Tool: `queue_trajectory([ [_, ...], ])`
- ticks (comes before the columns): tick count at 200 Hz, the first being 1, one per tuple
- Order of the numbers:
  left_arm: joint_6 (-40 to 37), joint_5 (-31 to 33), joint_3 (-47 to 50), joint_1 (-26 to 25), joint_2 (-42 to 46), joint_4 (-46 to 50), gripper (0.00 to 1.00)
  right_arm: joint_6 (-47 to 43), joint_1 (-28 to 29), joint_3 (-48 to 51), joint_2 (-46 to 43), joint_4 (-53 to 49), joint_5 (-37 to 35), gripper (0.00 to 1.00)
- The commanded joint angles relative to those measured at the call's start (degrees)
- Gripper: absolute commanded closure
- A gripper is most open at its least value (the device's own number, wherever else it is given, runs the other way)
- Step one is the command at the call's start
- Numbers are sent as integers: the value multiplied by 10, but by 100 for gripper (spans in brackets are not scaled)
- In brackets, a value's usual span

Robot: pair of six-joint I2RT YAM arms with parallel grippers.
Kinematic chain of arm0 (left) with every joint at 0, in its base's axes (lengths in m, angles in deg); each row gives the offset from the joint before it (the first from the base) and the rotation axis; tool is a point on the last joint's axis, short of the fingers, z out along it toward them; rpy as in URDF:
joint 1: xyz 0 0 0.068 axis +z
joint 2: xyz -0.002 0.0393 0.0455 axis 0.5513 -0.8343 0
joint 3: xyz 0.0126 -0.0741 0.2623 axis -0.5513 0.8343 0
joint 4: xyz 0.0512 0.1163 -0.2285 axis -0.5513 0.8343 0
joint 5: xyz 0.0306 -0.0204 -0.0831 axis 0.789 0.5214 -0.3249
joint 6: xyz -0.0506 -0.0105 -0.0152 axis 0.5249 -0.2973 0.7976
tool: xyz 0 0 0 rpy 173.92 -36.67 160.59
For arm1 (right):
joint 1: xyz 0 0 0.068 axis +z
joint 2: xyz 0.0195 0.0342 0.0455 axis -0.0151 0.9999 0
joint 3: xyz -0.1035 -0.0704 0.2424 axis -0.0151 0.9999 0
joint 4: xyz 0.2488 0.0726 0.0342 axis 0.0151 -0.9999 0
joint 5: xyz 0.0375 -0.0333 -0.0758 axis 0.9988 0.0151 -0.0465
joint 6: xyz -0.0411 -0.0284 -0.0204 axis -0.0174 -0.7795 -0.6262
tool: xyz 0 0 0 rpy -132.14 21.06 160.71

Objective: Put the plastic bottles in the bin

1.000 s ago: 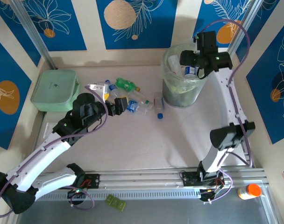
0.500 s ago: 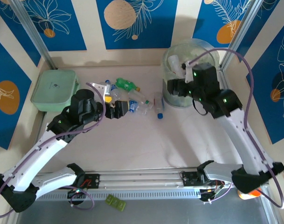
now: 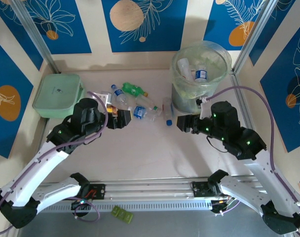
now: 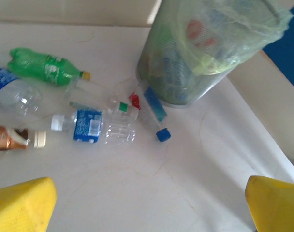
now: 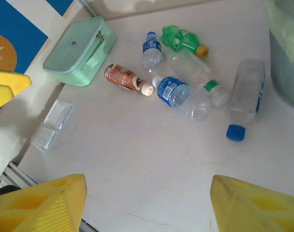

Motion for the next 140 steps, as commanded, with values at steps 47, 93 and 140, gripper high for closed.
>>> queue_trajectory([
  [47, 268, 52, -16, 137, -127, 103, 1, 95, 11, 107, -17, 85, 35, 34],
  [93, 404, 85, -87, 198, -257, 179, 1, 106, 13, 124, -15, 102, 14, 34],
  [140, 490, 131, -146, 225, -360, 185, 0, 106, 12, 132, -25, 99, -15, 33],
])
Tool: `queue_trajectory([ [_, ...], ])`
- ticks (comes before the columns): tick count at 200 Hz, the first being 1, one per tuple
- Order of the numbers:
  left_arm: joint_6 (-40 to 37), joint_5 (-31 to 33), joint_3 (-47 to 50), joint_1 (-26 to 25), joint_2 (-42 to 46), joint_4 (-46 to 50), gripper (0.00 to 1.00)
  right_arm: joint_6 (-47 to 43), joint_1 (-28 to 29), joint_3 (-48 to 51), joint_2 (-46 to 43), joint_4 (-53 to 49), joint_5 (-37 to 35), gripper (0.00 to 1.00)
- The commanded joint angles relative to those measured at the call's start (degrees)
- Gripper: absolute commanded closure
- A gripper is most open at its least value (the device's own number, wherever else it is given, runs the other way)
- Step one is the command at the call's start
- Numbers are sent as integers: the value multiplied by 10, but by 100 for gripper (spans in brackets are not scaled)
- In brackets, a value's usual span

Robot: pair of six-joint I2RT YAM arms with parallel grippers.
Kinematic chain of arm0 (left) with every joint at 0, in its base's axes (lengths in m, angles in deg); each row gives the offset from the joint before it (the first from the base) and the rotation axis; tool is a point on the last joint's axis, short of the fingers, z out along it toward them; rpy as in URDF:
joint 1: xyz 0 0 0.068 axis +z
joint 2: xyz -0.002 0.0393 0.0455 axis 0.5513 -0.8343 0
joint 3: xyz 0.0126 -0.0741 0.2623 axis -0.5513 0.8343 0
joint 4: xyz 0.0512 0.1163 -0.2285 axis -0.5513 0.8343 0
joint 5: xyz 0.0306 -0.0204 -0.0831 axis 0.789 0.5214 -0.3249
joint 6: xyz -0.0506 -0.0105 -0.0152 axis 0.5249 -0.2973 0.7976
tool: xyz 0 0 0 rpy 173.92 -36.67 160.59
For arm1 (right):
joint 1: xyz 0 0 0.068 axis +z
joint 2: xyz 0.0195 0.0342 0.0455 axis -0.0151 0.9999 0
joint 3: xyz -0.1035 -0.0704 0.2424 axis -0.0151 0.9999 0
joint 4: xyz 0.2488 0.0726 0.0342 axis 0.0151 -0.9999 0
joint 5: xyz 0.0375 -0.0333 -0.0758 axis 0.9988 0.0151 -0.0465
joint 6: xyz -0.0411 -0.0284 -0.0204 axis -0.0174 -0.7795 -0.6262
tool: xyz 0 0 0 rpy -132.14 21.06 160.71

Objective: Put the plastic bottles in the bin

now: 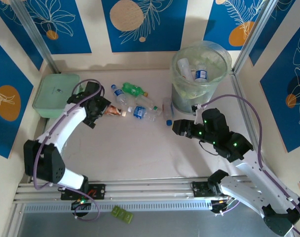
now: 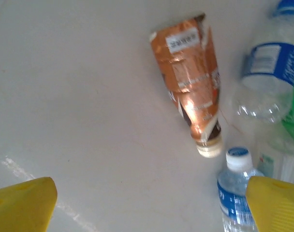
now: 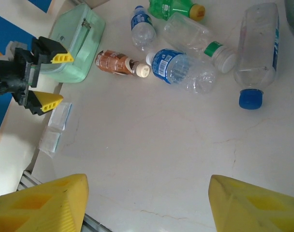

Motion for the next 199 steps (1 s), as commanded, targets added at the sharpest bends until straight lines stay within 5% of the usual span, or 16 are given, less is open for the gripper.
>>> queue_trajectory([
  [1, 65, 40, -58, 17, -53, 37, 0, 8, 3, 12, -15, 10, -21, 33],
  [109, 51, 1, -256, 68, -323, 55, 1, -5, 0, 30, -34, 2, -20, 31],
  [199, 40, -36, -209, 68, -370, -25, 29, 4, -4, 38, -26, 5, -23, 30],
])
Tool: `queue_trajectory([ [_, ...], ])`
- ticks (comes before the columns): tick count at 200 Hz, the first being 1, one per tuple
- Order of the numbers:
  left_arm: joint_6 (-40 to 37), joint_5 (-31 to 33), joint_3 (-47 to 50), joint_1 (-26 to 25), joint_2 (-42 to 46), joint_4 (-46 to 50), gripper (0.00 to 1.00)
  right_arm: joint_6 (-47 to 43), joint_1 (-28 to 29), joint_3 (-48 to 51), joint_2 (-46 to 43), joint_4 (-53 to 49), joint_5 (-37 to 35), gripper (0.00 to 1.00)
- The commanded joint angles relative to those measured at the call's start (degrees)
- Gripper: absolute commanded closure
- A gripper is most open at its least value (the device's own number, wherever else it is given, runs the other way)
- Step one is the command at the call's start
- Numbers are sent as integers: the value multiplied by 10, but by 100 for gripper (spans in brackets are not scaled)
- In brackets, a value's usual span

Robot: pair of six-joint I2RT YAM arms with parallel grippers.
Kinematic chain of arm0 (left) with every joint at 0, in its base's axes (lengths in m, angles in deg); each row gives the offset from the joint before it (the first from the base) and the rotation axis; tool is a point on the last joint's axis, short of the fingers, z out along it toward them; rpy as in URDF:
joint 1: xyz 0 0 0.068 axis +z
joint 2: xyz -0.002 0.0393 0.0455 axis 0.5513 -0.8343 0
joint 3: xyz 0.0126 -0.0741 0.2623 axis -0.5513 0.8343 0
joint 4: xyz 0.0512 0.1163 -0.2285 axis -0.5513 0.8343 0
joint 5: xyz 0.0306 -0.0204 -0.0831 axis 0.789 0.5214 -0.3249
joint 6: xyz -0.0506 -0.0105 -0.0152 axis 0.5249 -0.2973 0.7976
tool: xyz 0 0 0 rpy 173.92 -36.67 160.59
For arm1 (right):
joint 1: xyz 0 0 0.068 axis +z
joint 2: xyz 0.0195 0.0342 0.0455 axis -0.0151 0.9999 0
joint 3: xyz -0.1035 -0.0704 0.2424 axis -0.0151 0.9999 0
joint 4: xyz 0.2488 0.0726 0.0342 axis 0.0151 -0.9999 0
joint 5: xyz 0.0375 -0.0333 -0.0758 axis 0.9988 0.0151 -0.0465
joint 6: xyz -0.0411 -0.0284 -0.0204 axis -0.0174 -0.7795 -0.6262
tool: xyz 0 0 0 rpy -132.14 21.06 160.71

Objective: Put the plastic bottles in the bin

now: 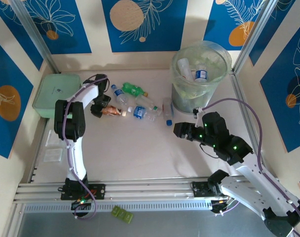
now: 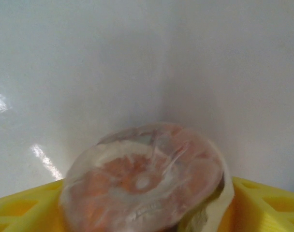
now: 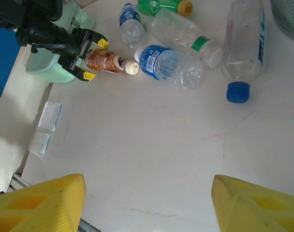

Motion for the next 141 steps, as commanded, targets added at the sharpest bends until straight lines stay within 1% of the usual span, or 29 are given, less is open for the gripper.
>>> queue_trajectory([
  [1, -1, -19, 23, 5, -1, -29, 29, 3, -3, 1, 1, 2, -10, 30],
  [25, -15, -13, 29, 6, 1, -28, 33, 6, -3, 0, 6, 2, -3, 30],
  [54, -25, -14, 39, 8, 12, -42, 41, 10, -2, -4, 7, 2, -1, 30],
  [93, -30, -26, 46, 8, 21, -40, 44, 14, 5, -4, 3, -3, 0, 30],
  [111, -34, -23, 58, 9, 38, -38, 47, 17, 9, 0, -1, -6, 1, 30],
  [141, -40, -7, 79, 9, 86, -29, 50, 17, 12, 4, -12, -13, -7, 30],
])
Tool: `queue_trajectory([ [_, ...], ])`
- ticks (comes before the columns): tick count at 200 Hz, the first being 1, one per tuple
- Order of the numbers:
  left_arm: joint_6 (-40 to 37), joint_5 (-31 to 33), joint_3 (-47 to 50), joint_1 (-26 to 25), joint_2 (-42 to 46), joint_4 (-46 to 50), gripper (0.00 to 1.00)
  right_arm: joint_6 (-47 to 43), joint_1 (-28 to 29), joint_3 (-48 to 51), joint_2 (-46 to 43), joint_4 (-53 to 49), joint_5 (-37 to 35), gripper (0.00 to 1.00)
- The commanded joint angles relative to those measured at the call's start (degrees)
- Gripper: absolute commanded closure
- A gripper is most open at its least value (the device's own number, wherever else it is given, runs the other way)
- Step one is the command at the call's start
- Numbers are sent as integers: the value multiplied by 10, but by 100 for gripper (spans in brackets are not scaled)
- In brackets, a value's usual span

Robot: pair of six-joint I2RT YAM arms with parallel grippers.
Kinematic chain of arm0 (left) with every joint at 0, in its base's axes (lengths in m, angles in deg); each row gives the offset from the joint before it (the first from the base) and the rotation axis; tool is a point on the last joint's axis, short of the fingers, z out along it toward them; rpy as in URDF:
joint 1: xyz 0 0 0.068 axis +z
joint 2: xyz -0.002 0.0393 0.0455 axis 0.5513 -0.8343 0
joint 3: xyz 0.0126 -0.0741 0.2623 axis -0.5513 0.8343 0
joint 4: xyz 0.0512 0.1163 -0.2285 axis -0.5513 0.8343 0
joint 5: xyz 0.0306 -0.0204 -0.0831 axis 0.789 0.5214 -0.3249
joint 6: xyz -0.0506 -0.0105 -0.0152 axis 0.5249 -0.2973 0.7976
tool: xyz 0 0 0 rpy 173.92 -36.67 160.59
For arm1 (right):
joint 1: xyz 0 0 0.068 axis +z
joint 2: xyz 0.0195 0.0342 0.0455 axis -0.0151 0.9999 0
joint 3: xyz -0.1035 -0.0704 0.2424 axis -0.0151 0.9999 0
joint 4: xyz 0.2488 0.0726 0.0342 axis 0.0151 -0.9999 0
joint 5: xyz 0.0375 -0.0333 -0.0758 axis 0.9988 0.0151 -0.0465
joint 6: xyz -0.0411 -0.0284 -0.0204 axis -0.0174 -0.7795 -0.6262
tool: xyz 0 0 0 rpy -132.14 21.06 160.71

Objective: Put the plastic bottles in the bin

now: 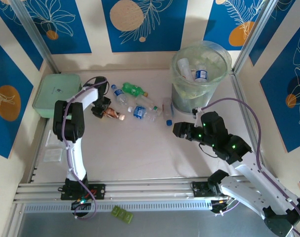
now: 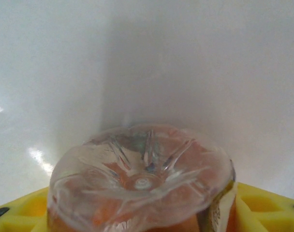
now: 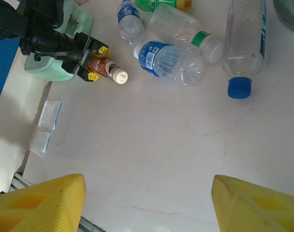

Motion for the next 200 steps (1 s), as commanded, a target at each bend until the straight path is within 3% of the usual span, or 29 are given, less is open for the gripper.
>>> queue_trajectory([
  [1, -10, 7, 20, 7, 58, 21, 50, 6, 4, 5, -17, -11, -7, 30],
  [65, -55, -26, 125, -20, 226, -18, 52, 1, 5, 2, -25, -16, 0, 30],
  [133, -247, -138, 244, -129, 444, -218, 56, -25, -7, -15, -25, -23, 13, 30],
  [164, -302, -270, 329, -162, 526, -404, 55, -37, -24, -19, -16, -9, 57, 30],
  [200, -276, -425, 352, -181, 497, -537, 59, -42, -61, -19, 1, 14, 138, 30],
])
